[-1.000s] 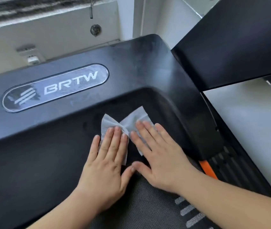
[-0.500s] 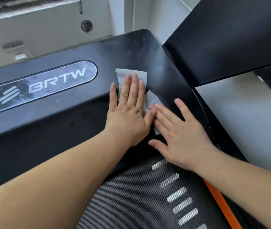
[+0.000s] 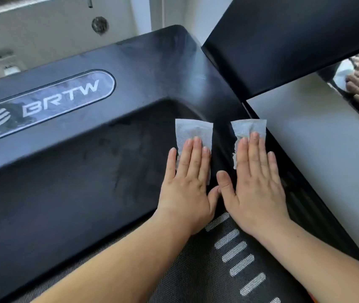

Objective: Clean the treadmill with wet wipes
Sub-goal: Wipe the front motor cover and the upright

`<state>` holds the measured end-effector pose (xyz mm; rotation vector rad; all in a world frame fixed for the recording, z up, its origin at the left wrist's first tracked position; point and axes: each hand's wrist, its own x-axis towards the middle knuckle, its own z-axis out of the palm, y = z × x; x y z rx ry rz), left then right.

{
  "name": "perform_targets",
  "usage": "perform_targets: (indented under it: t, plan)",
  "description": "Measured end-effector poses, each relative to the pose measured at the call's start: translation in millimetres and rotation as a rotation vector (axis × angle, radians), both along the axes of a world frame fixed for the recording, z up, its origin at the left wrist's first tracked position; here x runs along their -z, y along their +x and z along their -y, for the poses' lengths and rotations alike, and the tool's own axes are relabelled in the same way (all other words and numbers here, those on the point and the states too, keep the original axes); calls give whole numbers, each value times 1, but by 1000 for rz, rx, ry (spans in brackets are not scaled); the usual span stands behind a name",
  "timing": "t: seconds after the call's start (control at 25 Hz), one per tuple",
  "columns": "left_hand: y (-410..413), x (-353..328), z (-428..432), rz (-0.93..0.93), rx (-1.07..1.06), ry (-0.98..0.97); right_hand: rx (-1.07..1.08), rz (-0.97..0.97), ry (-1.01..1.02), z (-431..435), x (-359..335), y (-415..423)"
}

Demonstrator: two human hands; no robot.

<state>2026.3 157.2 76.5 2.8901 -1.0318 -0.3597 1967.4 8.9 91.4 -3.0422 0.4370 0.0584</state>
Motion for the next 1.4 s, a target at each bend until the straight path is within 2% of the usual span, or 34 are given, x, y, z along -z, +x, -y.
perform_targets:
  t: [0.12,0.24,0.4,0.52,0.68,0.88,1.04,1.12,1.2,1.32,1.36,1.4]
  plan:
    - [-9,7,-28,47,181,-36,28,-56,-18,-16,3,-19]
    - [-22,12,-68,66,231,-51,-122,-153,-99,-38,8,-26]
    - [-16,9,-129,122,80,2,-207,-186,-21,-76,9,5]
    - [18,-3,-173,185,-82,77,-258,-194,18,-106,-2,43]
    - [47,-19,-206,170,-316,55,-321,-166,137,-161,-14,90]
    - [-34,6,-230,112,-343,18,-770,-88,74,-196,13,30]
    - [-71,8,-254,83,-77,43,-1068,-86,-70,-142,17,27]
    - [-47,4,-271,132,-42,111,-941,-80,-160,-114,10,55]
    - [-12,-1,-284,202,-250,142,-596,-135,-159,-102,4,80]
    - [-10,-1,-283,148,-553,97,-21,-168,82,-139,4,74]
    - [-27,2,-277,129,-619,65,50,-146,150,-163,7,62]
    - [-49,5,-270,106,-668,41,14,-117,173,-188,10,46]
